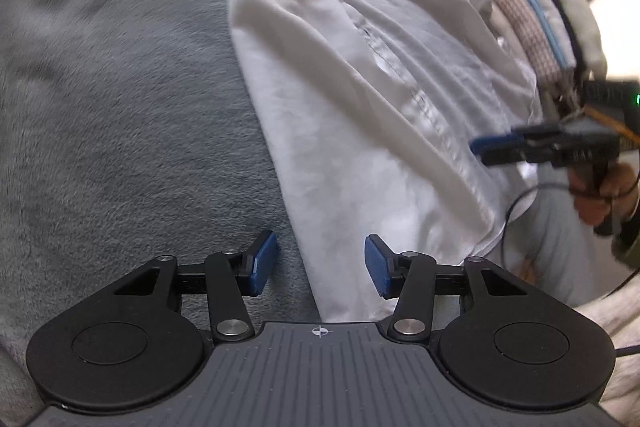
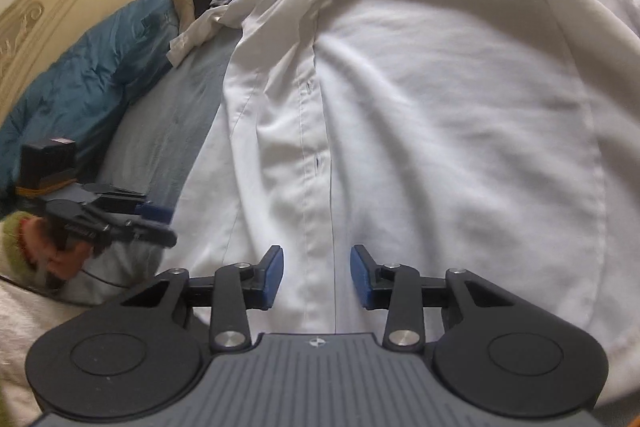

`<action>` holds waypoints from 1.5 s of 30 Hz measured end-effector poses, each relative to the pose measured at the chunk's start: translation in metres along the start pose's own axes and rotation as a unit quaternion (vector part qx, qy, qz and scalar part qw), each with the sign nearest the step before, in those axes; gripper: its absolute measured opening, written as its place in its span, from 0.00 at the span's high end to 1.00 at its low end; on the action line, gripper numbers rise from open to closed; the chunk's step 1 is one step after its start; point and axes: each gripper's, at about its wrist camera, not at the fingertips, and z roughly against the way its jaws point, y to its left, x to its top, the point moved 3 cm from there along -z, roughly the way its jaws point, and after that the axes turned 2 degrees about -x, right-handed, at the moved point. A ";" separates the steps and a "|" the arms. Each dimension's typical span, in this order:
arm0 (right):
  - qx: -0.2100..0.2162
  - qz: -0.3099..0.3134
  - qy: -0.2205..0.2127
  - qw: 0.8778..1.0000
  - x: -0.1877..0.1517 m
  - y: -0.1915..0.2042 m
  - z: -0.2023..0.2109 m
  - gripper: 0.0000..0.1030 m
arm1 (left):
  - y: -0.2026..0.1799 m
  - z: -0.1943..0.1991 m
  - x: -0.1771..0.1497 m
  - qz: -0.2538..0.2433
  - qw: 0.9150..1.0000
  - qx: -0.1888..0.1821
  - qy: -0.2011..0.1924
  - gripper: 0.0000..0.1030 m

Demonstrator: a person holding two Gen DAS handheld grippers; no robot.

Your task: Fold clothes

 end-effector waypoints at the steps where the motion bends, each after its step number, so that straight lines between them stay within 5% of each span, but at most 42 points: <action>1: -0.012 0.009 0.004 1.000 0.001 0.002 -0.006 0.63 | -0.003 -0.002 -0.001 -0.008 1.000 0.004 0.000 0.54; 4: -0.031 0.030 0.010 0.999 0.000 0.006 -0.017 0.68 | -0.010 -0.005 -0.002 -0.030 0.999 0.014 0.002 0.54; 6: -0.040 0.048 0.009 0.998 -0.002 0.010 -0.017 0.90 | -0.011 -0.004 -0.006 -0.037 0.999 0.016 0.004 0.54; 8: -0.041 0.056 0.006 0.998 -0.003 0.014 -0.013 0.99 | -0.011 -0.003 -0.010 -0.040 0.999 0.017 0.007 0.54; 18: -0.049 0.007 -0.045 0.998 -0.013 0.010 0.018 1.00 | -0.003 0.007 -0.017 -0.030 0.999 0.011 0.013 0.52; 30: -0.070 -0.049 -0.050 0.995 -0.018 -0.015 0.019 1.00 | -0.007 0.007 -0.028 -0.012 1.000 0.002 0.008 0.53; 36: -0.080 -0.058 -0.053 0.994 -0.020 -0.018 0.020 1.00 | -0.019 -0.002 -0.030 -0.035 0.999 -0.002 0.010 0.71; 38: -0.082 -0.056 -0.051 0.994 -0.020 -0.018 0.017 1.00 | -0.021 -0.006 -0.031 -0.038 0.999 0.007 0.011 0.93; 45: -0.059 -0.040 -0.018 0.997 -0.026 -0.011 0.014 1.00 | -0.019 0.018 -0.034 -0.013 0.999 -0.011 0.049 1.00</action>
